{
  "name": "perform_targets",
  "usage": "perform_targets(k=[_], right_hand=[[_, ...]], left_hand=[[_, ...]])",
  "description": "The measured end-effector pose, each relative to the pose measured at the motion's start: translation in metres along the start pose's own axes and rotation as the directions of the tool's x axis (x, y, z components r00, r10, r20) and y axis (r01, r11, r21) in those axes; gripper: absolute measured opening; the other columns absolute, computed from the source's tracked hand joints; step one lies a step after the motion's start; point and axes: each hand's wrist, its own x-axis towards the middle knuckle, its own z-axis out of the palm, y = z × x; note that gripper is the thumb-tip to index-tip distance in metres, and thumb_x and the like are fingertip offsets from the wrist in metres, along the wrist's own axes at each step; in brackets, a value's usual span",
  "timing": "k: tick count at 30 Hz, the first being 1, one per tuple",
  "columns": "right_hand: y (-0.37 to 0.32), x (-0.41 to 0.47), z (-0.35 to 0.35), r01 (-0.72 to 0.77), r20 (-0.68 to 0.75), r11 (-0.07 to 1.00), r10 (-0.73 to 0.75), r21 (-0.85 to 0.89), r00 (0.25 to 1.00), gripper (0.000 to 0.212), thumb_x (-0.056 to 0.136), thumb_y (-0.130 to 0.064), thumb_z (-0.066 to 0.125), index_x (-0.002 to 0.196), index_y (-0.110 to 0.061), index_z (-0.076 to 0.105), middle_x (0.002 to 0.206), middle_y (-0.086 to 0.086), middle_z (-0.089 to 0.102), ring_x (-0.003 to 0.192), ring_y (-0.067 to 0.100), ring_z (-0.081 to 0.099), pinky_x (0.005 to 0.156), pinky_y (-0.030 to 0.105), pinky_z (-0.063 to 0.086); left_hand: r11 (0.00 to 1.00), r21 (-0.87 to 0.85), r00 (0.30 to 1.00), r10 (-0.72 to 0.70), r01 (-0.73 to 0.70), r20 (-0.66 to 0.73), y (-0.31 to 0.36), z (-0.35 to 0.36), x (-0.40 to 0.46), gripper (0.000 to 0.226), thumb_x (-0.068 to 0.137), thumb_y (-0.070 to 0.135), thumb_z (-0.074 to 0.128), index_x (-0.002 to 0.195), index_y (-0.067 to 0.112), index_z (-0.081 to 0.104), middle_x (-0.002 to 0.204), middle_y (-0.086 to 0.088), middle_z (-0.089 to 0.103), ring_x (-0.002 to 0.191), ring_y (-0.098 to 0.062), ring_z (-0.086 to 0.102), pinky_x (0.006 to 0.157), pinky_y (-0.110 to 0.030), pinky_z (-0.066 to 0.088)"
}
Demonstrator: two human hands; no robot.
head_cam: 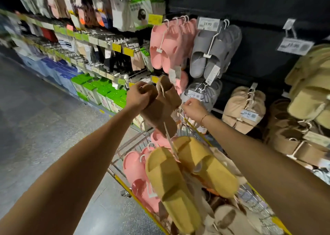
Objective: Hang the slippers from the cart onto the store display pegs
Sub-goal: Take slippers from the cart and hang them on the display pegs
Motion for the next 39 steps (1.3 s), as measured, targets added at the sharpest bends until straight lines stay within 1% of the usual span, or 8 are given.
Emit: perform_targets(k=[6,12,16,19,24,28,33,39], right_hand=[[0.012,-0.003,-0.049,0.016,-0.081,0.970,0.004,0.244,0.997,0.031,0.087,-0.013,0.065,0.112,-0.017,0.049,0.104,0.007,0.058,0.097,0.028,0.058,0.081,0.036,0.047],[0.019,-0.020,-0.140,0.133,-0.168,0.824,-0.047,0.550,0.985,0.070,0.083,-0.007,0.073,0.141,-0.023,0.037,0.125,-0.003,0.057,0.112,0.016,0.058,0.089,0.031,0.052],[0.045,-0.038,-0.210,0.185,-0.228,0.658,-0.021,0.730,0.974,0.053,0.092,-0.024,0.069,0.141,-0.025,0.048,0.129,-0.006,0.063,0.113,0.008,0.060,0.084,0.022,0.049],[0.075,-0.054,-0.256,0.195,-0.292,0.710,0.016,0.677,0.956,0.025,0.088,-0.031,0.074,0.112,-0.025,0.069,0.113,0.001,0.073,0.110,0.019,0.066,0.097,0.040,0.054],[0.109,-0.092,-0.320,0.276,-0.483,0.750,0.065,0.601,0.873,0.006,0.090,-0.021,0.073,0.093,-0.018,0.069,0.096,0.003,0.072,0.095,0.020,0.066,0.082,0.033,0.056],[0.118,-0.120,-0.381,0.312,-0.541,0.713,0.110,0.627,0.834,0.017,0.092,-0.023,0.071,0.108,-0.018,0.067,0.107,0.003,0.073,0.099,0.020,0.067,0.080,0.033,0.056],[0.110,-0.144,-0.466,0.388,-0.659,0.736,0.105,0.555,0.745,0.016,0.090,-0.026,0.073,0.104,-0.019,0.071,0.103,0.005,0.075,0.098,0.022,0.070,0.082,0.036,0.058],[0.082,-0.158,-0.555,0.435,-0.774,0.790,0.077,0.432,0.628,0.018,0.089,-0.023,0.074,0.100,-0.009,0.070,0.094,0.006,0.072,0.089,0.019,0.066,0.083,0.036,0.056]], left_hand=[[0.915,0.206,0.938,0.339,-0.347,0.076,0.069,0.000,-0.005,0.027,0.079,0.019,0.065,0.106,0.022,0.073,0.099,-0.003,0.074,0.093,-0.019,0.065,0.078,-0.029,0.049],[0.829,0.073,0.819,0.526,-0.554,0.231,0.154,0.040,-0.008,0.024,0.083,0.012,0.072,0.106,0.017,0.074,0.095,0.004,0.071,0.094,-0.013,0.066,0.082,-0.020,0.050],[0.784,-0.053,0.712,0.589,-0.619,0.382,0.205,0.084,-0.015,0.027,0.087,0.011,0.074,0.113,0.014,0.074,0.101,0.005,0.073,0.092,-0.003,0.065,0.089,-0.015,0.050],[0.757,-0.137,0.621,0.612,-0.639,0.490,0.237,0.122,-0.030,0.028,0.088,0.008,0.075,0.116,0.009,0.073,0.105,0.002,0.074,0.088,0.008,0.066,0.086,-0.009,0.047],[0.709,-0.240,0.524,0.669,-0.664,0.527,0.283,0.193,-0.058,0.025,0.087,0.003,0.075,0.112,0.005,0.073,0.102,0.001,0.072,0.080,0.020,0.061,0.081,-0.002,0.043],[0.704,-0.345,0.521,0.699,-0.620,0.490,0.331,0.234,-0.073,0.029,0.081,0.013,0.083,0.109,0.014,0.076,0.106,0.002,0.075,0.096,-0.004,0.069,0.092,-0.023,0.053],[0.699,-0.469,0.565,0.713,-0.539,0.414,0.406,0.274,-0.092,0.029,0.078,0.021,0.086,0.104,0.020,0.075,0.100,0.008,0.073,0.092,0.003,0.065,0.080,-0.009,0.049],[0.739,-0.544,0.629,0.652,-0.399,0.424,0.497,0.303,-0.091,0.025,0.091,0.018,0.073,0.113,0.015,0.062,0.099,0.005,0.066,0.090,-0.007,0.063,0.068,-0.014,0.046]])
